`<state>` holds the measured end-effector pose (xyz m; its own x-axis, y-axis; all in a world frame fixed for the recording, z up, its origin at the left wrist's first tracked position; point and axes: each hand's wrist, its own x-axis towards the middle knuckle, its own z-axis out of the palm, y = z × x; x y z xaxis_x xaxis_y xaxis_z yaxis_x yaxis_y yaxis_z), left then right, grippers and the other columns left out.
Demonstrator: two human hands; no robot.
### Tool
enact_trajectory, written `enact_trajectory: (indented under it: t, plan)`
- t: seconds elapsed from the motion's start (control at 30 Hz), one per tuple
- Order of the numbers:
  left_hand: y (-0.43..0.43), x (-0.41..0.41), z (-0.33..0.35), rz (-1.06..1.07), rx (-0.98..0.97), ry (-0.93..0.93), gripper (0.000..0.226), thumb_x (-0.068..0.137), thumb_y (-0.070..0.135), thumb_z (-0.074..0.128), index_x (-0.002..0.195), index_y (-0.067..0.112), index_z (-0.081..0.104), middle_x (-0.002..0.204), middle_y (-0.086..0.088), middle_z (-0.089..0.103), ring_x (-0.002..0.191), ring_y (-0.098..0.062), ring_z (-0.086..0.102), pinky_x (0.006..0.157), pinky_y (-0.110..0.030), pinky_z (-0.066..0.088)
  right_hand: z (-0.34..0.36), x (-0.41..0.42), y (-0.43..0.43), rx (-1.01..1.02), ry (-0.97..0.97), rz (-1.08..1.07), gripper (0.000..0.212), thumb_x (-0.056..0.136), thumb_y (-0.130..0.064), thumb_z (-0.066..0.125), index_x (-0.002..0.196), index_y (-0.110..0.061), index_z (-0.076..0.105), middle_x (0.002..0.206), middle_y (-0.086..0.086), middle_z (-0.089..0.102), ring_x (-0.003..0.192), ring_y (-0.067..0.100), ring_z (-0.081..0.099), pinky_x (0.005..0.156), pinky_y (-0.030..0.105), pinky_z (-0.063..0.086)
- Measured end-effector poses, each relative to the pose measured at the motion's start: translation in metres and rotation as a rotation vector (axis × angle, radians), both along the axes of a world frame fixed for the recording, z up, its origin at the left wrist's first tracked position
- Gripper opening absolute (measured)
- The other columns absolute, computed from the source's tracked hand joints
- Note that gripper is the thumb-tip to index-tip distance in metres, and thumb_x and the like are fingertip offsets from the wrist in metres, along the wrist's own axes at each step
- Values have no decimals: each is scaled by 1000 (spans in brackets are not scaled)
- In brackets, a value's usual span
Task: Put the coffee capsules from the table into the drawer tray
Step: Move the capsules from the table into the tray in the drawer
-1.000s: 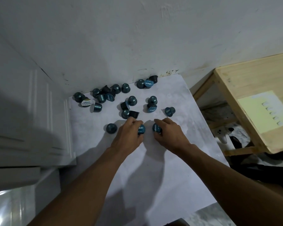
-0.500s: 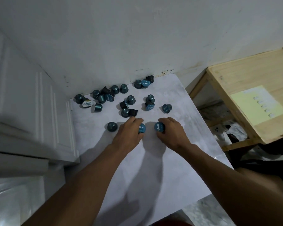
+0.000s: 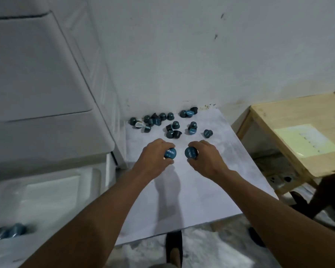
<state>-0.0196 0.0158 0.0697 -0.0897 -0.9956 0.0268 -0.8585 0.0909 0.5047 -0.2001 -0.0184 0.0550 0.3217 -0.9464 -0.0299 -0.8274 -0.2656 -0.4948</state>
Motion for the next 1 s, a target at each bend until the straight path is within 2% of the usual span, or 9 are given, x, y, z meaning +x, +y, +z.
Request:
enact_trajectory:
  t: [0.1, 0.3, 0.43, 0.53, 0.7, 0.83, 0.93, 1.0]
  plan:
    - [48, 14, 16, 54, -29, 29, 45, 75, 20, 77, 118, 19, 64, 108, -4, 63, 95, -20, 58, 89, -36, 48, 13, 13, 36, -32, -19, 57, 44, 81, -19, 69, 123, -13, 56, 113, 10, 60, 99, 26, 56, 83, 30, 44]
    - [127, 65, 43, 143, -30, -18, 45, 75, 22, 78, 118, 19, 65, 109, -3, 64, 96, -21, 59, 86, -31, 47, 40, 68, 100, -89, -63, 173, 38, 79, -19, 71, 115, -13, 61, 102, 8, 60, 92, 25, 56, 73, 26, 37]
    - [156, 116, 58, 192, -72, -50, 37, 73, 21, 80, 108, 17, 68, 99, -2, 65, 87, -20, 58, 76, -25, 42, 55, 122, 124, -129, -90, 288, 25, 76, -17, 69, 100, -12, 63, 94, 8, 64, 86, 25, 55, 71, 32, 43]
    - [175, 163, 62, 234, -90, -55, 41, 73, 21, 80, 112, 18, 67, 102, -1, 65, 91, -20, 58, 81, -25, 43, 63, 172, 140, -136, -111, 363, 16, 77, -14, 68, 92, -11, 64, 86, 6, 62, 78, 21, 53, 67, 29, 38]
    - [196, 263, 58, 247, -32, -63, 45, 73, 15, 81, 116, 14, 66, 108, -7, 65, 94, -24, 59, 87, -34, 47, 55, 268, 155, -128, -101, 435, 13, 74, -10, 67, 84, -12, 59, 82, 4, 60, 75, 21, 52, 64, 28, 37]
    - [201, 335, 43, 142, 58, -128, 42, 73, 18, 81, 113, 14, 67, 106, -7, 66, 91, -22, 60, 84, -32, 47, 37, 330, 162, -74, -66, 366, 24, 75, -9, 70, 98, -9, 64, 96, 7, 62, 86, 23, 56, 76, 33, 46]
    - [197, 369, 25, 83, 136, -160, 46, 76, 23, 79, 120, 19, 64, 109, -5, 63, 93, -20, 57, 83, -28, 44, 20, 356, 171, 16, 28, 340, 26, 75, -12, 71, 101, -10, 66, 100, 9, 65, 92, 25, 57, 80, 34, 45]
    - [193, 380, 13, 61, 175, -143, 48, 76, 24, 78, 121, 23, 63, 112, -4, 63, 96, -21, 58, 89, -33, 46, 12, 366, 176, 67, 55, 316, 29, 76, -11, 72, 104, -10, 66, 102, 10, 66, 93, 25, 57, 80, 32, 44]
